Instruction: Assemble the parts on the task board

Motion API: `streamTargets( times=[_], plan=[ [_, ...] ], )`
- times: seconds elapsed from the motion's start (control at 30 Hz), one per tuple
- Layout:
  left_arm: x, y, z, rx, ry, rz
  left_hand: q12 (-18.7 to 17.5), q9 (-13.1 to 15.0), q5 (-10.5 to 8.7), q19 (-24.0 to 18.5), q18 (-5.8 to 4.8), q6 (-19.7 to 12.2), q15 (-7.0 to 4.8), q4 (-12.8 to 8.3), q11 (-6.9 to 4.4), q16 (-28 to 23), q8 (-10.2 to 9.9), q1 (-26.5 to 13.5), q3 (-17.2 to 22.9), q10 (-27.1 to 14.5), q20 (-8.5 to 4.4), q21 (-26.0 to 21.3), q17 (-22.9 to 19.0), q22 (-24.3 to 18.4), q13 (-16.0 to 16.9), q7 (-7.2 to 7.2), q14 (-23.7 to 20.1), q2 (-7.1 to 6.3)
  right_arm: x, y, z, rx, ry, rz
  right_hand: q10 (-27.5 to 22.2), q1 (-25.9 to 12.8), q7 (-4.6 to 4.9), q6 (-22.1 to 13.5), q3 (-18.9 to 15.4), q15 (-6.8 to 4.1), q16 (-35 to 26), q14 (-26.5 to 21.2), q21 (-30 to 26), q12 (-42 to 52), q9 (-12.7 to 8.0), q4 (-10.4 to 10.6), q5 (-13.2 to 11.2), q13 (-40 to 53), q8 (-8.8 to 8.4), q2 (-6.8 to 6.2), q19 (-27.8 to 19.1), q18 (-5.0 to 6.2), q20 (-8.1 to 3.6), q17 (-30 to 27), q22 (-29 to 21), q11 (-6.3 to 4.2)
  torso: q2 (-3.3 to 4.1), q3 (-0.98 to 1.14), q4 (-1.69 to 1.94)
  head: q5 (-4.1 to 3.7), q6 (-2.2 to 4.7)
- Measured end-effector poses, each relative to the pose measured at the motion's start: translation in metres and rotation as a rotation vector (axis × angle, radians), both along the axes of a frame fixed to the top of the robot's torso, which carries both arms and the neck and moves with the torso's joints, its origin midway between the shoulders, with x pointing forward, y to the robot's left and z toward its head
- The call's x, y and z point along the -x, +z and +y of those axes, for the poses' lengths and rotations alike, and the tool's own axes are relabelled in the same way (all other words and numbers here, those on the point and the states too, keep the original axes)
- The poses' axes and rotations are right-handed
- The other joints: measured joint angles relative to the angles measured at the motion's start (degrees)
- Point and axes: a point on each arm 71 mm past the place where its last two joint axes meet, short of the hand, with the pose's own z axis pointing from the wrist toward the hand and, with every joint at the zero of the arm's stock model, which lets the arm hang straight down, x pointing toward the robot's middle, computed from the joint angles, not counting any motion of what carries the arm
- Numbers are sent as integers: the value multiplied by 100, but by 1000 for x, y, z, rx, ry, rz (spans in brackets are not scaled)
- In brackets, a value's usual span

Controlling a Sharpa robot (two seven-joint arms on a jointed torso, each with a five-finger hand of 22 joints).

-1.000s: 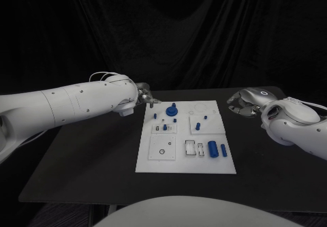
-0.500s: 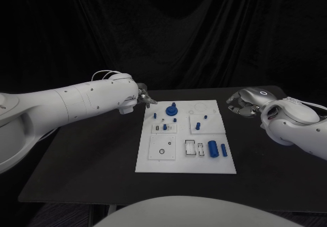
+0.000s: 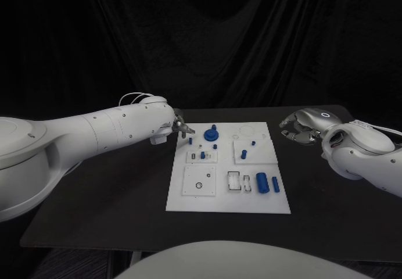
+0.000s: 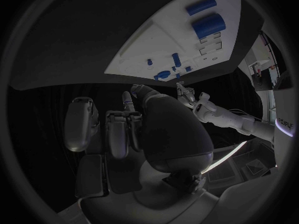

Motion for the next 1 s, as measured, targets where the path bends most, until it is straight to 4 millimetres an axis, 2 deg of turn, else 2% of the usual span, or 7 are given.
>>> streamTargets(
  times=[0.27,0.6,0.73,1.0],
  plan=[
    [0,-9,0,1,2,9,0,0,-23,0,1,-92,0,1,0,0,0,0,-1,0,0,-29,0,0,0,31,0,0,0,0,0,0,0,1,0,0,0,0,0,0,0,0,0,0,0,0,0,0,0,0,0,0,0,0,0,0,10,-1,-4,2,0],
    [2,-12,-4,15,-16,10,0,-1,-23,0,0,-173,0,0,0,0,-1,0,-32,0,0,-52,-1,5,0,32,0,0,0,0,0,0,1,1,0,0,0,0,0,0,0,0,0,0,0,0,0,0,0,0,0,0,0,0,4,0,10,1,-6,20,0],
    [2,-13,-4,19,-19,10,0,-1,-23,-18,1,-215,0,0,0,0,-1,22,-32,0,17,-78,-1,5,0,74,0,22,0,0,1,0,2,2,0,0,0,0,0,0,0,0,0,0,-5,0,-1,0,0,0,0,0,0,0,4,0,9,1,-7,24,0],
    [3,-15,-5,21,-23,15,0,-1,-23,-22,0,-297,21,-17,40,0,-1,48,-49,-2,22,-98,-1,4,0,72,21,48,0,0,1,0,3,2,0,0,0,0,0,0,0,0,0,0,-5,0,-1,0,0,0,0,0,0,-1,3,0,7,0,4,-7,0]
  ],
)
